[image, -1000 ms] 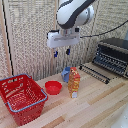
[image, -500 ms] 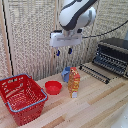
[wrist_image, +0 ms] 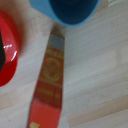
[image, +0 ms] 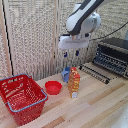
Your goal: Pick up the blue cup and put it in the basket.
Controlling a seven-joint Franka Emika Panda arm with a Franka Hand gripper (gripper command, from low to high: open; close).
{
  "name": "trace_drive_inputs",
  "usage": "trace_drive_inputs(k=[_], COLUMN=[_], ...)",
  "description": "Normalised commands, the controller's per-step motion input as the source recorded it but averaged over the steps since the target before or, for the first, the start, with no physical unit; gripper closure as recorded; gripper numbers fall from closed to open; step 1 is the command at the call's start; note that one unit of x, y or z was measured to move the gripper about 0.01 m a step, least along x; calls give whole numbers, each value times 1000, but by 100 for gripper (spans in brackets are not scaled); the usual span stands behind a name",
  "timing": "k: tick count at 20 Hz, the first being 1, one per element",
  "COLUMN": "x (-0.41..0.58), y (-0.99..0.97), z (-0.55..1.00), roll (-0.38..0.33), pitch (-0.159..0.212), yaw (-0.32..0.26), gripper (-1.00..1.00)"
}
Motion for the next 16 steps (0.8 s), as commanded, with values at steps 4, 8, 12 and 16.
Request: trace_drive_inputs(k=[4, 8, 12, 16], x=[351, 280, 200, 61], y=[-560, -398, -54, -119], z=[-357, -405, -594, -530], roll=[14, 7, -24, -2], pitch=[72, 10, 33, 66], yaw=[-6, 0, 0, -1], gripper=[-100, -100, -100, -100])
